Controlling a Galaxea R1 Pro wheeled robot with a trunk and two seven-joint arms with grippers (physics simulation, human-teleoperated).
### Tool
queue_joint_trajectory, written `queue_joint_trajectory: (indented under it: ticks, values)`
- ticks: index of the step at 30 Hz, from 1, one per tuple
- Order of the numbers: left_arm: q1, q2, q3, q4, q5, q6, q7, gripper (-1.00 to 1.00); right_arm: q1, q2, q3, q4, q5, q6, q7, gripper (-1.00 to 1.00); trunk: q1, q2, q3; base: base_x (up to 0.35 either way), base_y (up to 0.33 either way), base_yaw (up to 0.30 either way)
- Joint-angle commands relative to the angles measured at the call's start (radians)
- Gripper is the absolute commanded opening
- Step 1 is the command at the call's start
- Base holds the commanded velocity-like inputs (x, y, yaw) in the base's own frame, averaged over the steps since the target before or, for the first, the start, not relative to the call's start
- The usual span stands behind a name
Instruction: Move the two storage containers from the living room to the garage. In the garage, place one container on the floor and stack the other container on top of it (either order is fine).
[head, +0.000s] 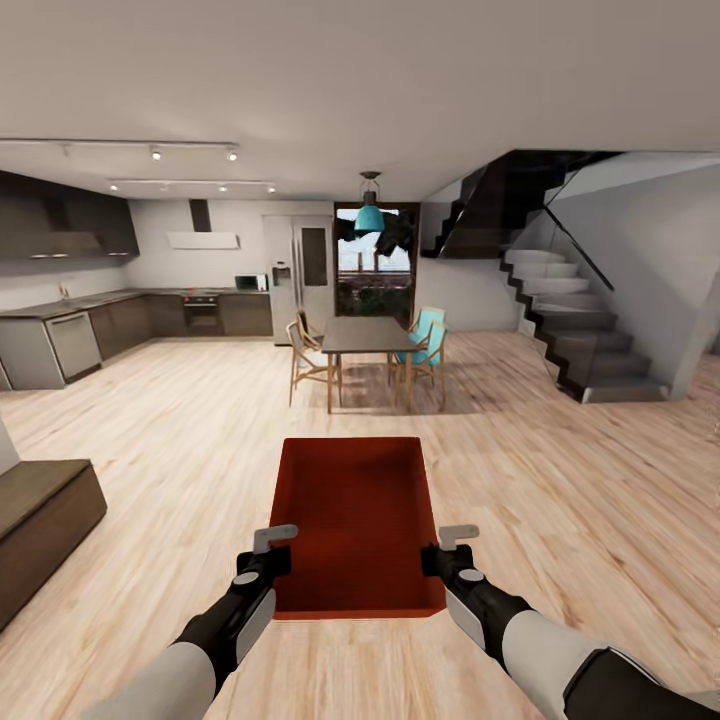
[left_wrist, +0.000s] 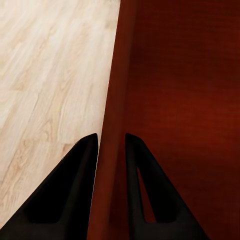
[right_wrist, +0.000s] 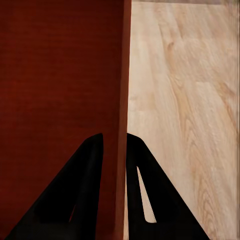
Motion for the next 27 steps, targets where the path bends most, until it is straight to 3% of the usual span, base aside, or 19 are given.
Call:
queue_joint_trajectory:
  ticks: [1,13,27]
  values:
    - [0.001,0.000,-0.015,-0.004,-0.011,0.002,0.030,-1.00,-0.001,0.008,-0.021,0.005,-0.022,-0.006,-0.026,-1.00,0.001,-0.001,0.000,0.322,0.000,-0.236]
    - [0.001,0.000,-0.013,-0.004,-0.010,0.002,0.030,-1.00,-0.001,0.008,-0.021,0.005,-0.022,-0.006,-0.027,-1.00,0.001,-0.001,0.000,0.322,0.000,-0.226]
    - [0.001,0.000,-0.015,-0.005,-0.010,0.002,0.030,-1.00,-0.001,0.008,-0.021,0.004,-0.021,-0.006,-0.026,-1.00,0.001,-0.001,0.000,0.322,0.000,-0.016]
